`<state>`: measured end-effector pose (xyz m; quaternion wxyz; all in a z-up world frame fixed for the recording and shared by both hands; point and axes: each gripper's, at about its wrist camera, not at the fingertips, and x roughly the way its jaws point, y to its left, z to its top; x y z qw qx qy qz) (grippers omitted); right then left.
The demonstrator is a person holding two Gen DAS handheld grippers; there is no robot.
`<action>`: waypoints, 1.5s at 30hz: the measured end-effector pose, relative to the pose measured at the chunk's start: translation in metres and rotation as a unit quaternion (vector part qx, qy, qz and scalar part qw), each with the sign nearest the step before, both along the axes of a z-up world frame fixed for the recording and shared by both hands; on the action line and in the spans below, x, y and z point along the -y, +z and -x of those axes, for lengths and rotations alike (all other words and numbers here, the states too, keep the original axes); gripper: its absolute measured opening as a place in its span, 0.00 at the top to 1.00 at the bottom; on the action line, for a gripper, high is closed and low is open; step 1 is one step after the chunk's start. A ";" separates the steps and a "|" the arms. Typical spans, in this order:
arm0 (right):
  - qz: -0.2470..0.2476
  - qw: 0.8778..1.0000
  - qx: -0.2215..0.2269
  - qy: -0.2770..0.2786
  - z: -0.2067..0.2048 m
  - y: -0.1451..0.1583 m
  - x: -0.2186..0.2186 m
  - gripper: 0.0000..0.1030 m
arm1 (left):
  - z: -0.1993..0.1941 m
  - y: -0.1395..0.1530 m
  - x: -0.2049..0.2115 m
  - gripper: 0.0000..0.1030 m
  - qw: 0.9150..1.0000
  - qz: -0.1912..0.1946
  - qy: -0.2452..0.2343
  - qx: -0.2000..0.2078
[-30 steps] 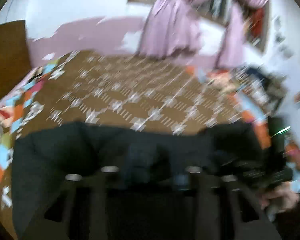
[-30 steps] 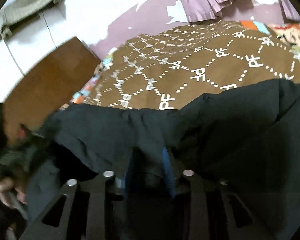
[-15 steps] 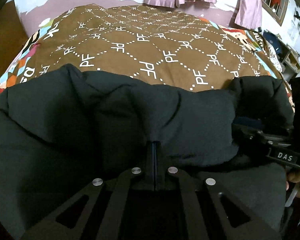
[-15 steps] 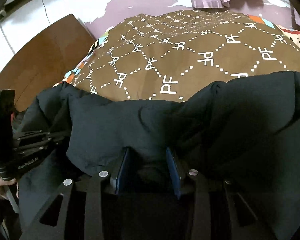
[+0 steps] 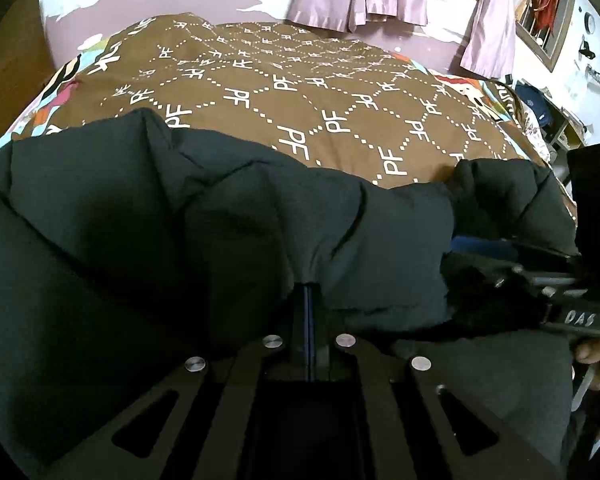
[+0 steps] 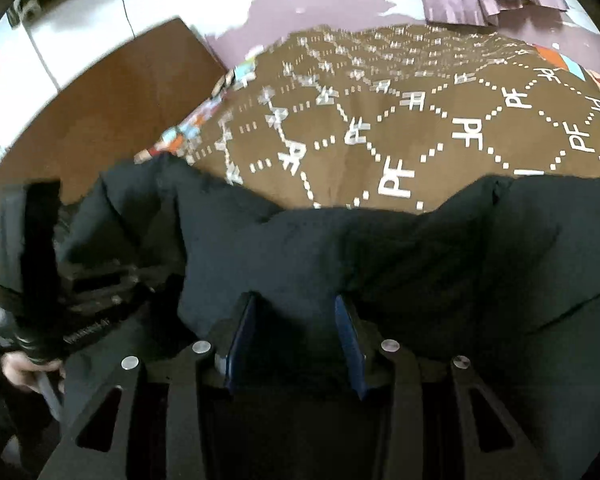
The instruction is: Fold large clothes
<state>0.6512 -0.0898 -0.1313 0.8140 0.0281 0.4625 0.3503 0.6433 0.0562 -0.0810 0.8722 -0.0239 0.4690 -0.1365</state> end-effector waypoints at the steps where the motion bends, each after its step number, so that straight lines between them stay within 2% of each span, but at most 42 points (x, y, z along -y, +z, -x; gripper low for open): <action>1: 0.018 1.000 0.002 0.005 0.002 -0.002 -0.005 0.63 | 0.000 0.000 0.001 0.99 1.000 -0.002 -0.001 -0.002; 6: 0.071 0.997 -0.004 0.024 0.004 -0.013 -0.012 0.63 | 0.000 -0.005 0.002 0.99 1.000 0.007 -0.006 -0.017; 12: 0.094 0.995 0.020 0.019 0.009 -0.014 -0.018 0.64 | -0.002 -0.008 0.000 0.99 1.000 0.010 -0.006 -0.024; 17: 0.066 0.997 0.038 0.005 0.019 -0.009 -0.008 0.62 | 0.006 -0.006 -0.003 0.99 1.000 0.026 -0.007 -0.004; 21: 0.040 0.999 0.028 -0.004 0.015 -0.008 -0.002 0.61 | 0.009 -0.005 -0.012 0.99 0.998 0.057 -0.005 -0.002; 25: 0.025 0.999 0.028 -0.014 0.018 -0.004 0.003 0.59 | 0.011 0.000 -0.014 0.99 0.998 0.069 -0.003 0.004; 32: 0.033 0.998 0.047 -0.034 0.032 0.002 0.005 0.56 | 0.019 0.006 -0.025 0.99 0.993 0.116 0.013 0.006; 36: 0.037 0.995 0.077 -0.054 0.045 0.012 0.010 0.53 | 0.025 0.011 -0.028 0.98 0.992 0.120 0.020 0.013; 37: 0.035 0.993 0.089 -0.063 0.048 0.017 0.013 0.49 | 0.026 0.013 -0.029 0.98 0.992 0.122 0.023 0.012; 38: 0.034 0.992 0.098 -0.070 0.050 0.020 0.015 0.40 | 0.026 0.014 -0.029 0.96 0.992 0.123 0.025 0.013; 40: 0.025 0.988 0.124 -0.087 0.058 0.033 0.023 0.34 | 0.027 0.021 -0.033 0.88 0.990 0.141 0.023 0.002; 42: 0.019 0.985 0.142 -0.101 0.062 0.043 0.029 0.32 | 0.031 0.029 -0.036 0.64 0.987 0.156 0.023 0.003; 43: 0.016 0.983 0.149 -0.108 0.064 0.049 0.032 0.30 | 0.036 0.034 -0.036 0.58 0.987 0.161 0.023 0.010; 45: 0.011 0.979 0.161 -0.128 0.070 0.058 0.039 0.26 | 0.044 0.044 -0.034 0.39 0.988 0.154 0.022 0.022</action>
